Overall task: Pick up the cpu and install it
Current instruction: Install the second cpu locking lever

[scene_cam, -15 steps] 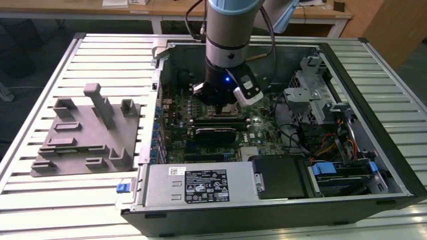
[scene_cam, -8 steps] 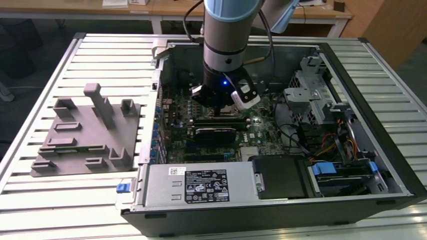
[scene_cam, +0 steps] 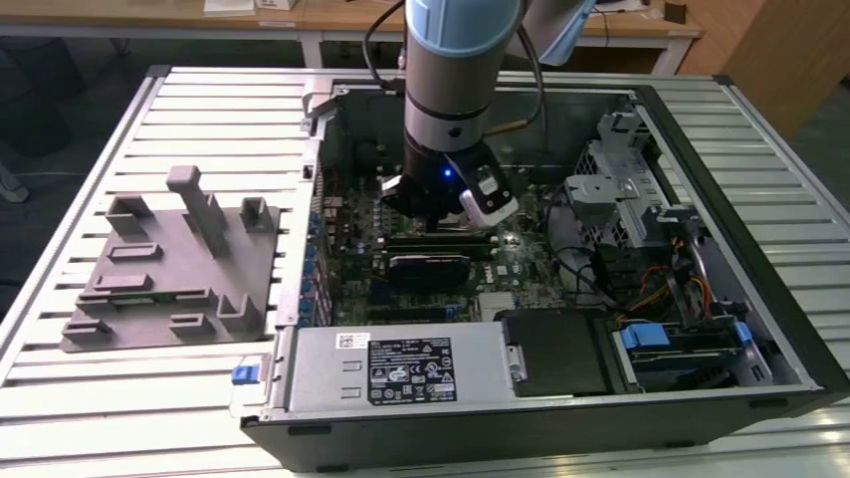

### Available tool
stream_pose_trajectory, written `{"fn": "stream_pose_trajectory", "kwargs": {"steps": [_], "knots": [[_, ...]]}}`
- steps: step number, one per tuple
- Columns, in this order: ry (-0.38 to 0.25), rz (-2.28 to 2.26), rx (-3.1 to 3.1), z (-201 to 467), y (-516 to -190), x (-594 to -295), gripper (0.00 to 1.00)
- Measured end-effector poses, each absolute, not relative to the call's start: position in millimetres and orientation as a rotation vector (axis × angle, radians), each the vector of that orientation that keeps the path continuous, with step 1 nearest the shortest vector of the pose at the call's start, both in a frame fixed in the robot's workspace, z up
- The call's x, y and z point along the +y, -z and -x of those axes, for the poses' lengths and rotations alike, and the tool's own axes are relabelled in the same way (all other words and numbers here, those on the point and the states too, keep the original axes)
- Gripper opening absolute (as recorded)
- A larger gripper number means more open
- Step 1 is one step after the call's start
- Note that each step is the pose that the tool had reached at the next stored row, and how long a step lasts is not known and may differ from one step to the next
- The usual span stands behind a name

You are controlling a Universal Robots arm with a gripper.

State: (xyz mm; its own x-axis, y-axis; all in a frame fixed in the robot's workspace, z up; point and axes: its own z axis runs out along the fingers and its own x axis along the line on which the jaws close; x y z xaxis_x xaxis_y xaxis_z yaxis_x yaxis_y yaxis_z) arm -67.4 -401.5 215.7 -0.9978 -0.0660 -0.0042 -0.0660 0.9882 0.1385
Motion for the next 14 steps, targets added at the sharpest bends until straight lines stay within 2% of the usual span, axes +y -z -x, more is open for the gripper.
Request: {"fn": "stream_pose_trajectory", "kwargs": {"steps": [14], "knots": [[0.244, -0.104, -3.130, 76, -205, -407, 0.11]]}}
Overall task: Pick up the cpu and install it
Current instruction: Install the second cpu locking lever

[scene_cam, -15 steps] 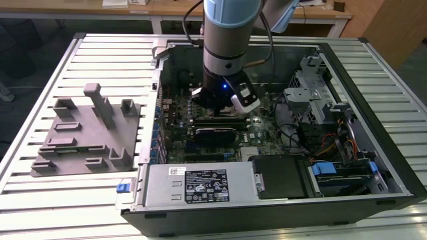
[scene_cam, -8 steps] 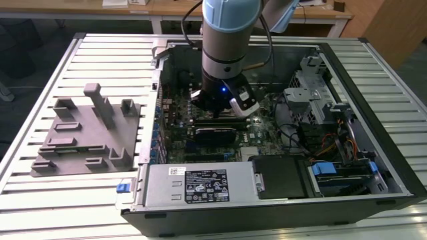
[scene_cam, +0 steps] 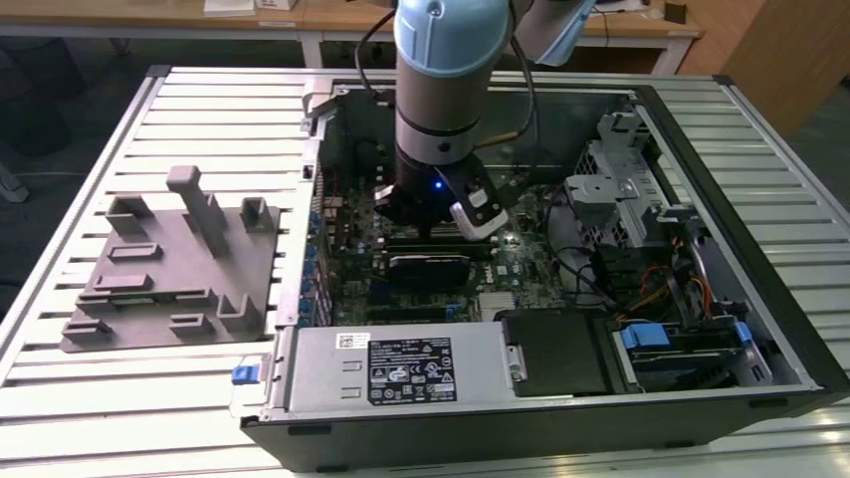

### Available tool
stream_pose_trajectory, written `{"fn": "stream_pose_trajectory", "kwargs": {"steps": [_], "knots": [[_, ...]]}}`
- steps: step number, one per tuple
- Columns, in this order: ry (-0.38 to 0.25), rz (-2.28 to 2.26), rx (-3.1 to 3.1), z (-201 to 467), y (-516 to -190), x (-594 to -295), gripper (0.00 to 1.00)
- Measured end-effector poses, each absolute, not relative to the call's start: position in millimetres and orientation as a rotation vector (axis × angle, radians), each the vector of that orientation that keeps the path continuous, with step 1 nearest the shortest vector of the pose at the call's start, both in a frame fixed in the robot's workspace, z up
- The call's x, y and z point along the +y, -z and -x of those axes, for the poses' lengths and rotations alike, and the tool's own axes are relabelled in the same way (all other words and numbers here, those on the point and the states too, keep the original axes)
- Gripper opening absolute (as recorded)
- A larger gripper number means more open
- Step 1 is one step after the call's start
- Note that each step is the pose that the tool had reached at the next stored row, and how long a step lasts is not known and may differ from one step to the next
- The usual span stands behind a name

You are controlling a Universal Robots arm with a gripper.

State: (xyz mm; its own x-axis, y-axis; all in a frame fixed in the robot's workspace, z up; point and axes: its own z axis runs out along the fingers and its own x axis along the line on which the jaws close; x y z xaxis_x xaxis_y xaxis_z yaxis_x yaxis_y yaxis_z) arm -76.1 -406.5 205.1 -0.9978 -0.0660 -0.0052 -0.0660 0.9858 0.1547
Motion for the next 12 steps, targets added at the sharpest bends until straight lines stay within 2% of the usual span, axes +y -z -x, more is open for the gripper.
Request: {"fn": "stream_pose_trajectory", "kwargs": {"steps": [12], "knots": [[-0.314, 0.104, 3.122, 81.0, -200.6, -413.8, 0.11]]}}
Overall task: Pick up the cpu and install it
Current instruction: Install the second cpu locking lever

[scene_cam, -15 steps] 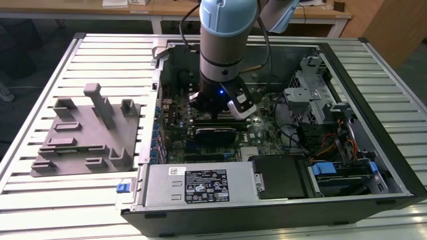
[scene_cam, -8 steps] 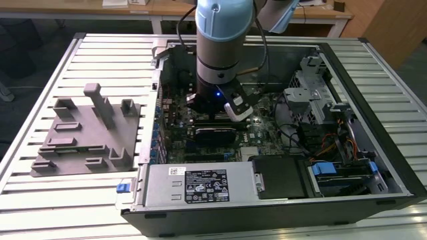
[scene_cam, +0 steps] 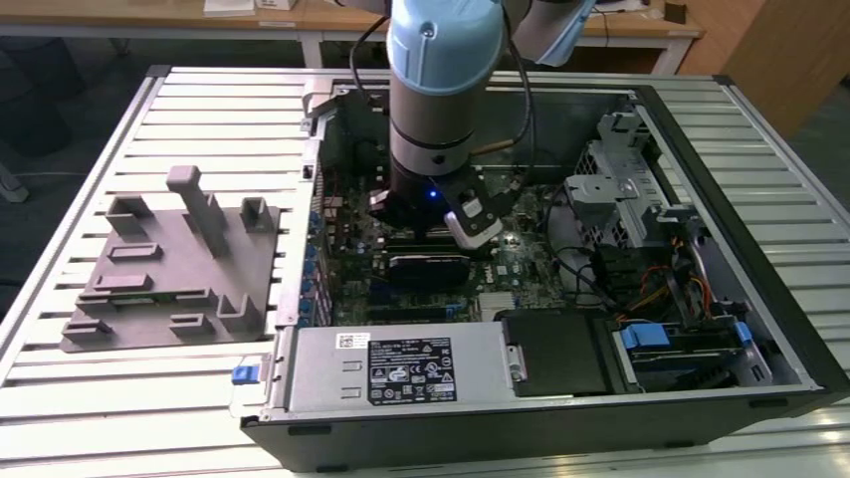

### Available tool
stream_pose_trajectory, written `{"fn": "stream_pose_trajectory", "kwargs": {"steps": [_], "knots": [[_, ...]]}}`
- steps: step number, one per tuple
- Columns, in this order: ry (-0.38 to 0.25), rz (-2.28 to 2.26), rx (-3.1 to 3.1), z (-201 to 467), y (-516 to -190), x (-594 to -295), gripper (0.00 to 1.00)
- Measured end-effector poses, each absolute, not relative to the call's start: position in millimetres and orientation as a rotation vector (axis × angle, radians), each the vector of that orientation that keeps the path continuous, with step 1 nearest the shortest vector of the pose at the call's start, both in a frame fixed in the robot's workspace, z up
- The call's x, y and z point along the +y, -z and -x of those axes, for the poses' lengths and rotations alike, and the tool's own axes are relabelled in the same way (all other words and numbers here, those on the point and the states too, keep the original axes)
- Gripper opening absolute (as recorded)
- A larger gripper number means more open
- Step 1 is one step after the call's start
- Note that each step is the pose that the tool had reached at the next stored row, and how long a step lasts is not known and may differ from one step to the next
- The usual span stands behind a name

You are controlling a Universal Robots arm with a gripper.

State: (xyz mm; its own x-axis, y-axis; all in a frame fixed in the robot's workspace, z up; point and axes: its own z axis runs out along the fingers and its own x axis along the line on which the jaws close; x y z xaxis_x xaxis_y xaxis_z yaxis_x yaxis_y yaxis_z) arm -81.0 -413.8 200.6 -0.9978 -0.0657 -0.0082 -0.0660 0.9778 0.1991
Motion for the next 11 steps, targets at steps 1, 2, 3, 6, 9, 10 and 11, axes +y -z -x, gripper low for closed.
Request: {"fn": "stream_pose_trajectory", "kwargs": {"steps": [1, 2, 3, 6, 9, 10, 11], "knots": [[-0.325, 0.104, 3.121, 81.0, -200.1, -414.2, 0.11], [-0.335, 0.104, 3.120, 81.0, -199.8, -414.6, 0.11], [-0.342, 0.104, 3.119, 81.0, -199.4, -415.1, 0.11], [-0.357, 0.104, 3.117, 81.0, -198.4, -416.5, 0.11], [-0.372, 0.104, 3.115, 81.4, -197.6, -417.2, 0.11], [-0.375, 0.104, 3.115, 81.6, -197.2, -417.3, 0.11], [-0.377, 0.104, 3.114, 81.9, -196.6, -417.4, 0.11]]}}
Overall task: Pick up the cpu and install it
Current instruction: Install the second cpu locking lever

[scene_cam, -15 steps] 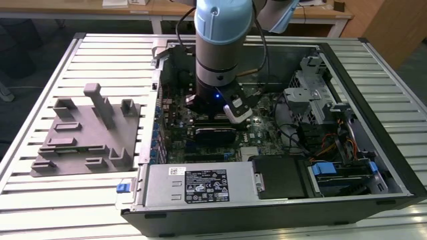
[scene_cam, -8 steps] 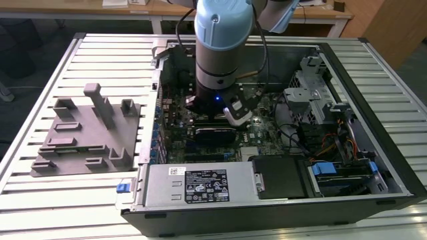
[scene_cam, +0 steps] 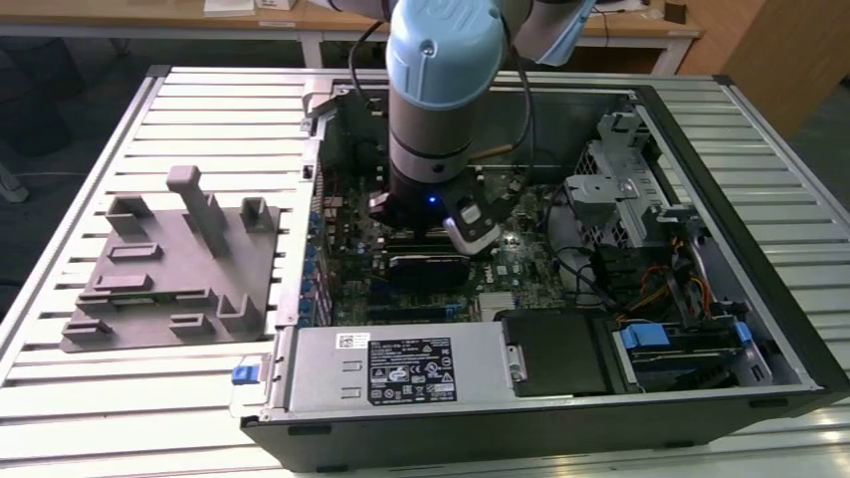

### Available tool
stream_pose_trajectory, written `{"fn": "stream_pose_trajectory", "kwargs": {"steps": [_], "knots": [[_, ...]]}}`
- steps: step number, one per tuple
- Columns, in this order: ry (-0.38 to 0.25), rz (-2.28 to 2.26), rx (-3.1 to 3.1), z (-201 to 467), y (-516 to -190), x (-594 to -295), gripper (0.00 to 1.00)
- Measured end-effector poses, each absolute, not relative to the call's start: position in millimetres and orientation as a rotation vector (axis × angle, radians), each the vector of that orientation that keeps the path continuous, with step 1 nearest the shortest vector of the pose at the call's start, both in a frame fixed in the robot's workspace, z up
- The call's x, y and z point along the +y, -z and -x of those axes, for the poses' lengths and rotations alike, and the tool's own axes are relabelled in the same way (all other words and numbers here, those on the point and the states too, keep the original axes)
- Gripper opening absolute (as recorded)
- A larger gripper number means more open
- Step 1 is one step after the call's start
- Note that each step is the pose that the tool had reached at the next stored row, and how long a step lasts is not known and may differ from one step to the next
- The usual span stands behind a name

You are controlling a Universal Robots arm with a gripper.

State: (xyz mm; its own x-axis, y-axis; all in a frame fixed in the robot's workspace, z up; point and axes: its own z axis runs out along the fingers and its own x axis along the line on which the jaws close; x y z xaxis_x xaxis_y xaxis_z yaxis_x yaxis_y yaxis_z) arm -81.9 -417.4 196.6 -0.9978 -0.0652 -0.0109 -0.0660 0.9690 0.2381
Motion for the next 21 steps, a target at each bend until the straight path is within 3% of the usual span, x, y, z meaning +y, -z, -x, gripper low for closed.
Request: {"fn": "stream_pose_trajectory", "kwargs": {"steps": [11, 21], "knots": [[-0.425, 0.104, 3.107, 84.5, -193.8, -417.5, 0.11], [-0.423, 0.104, 3.107, 84.5, -197.3, -417.5, 0.11]]}}
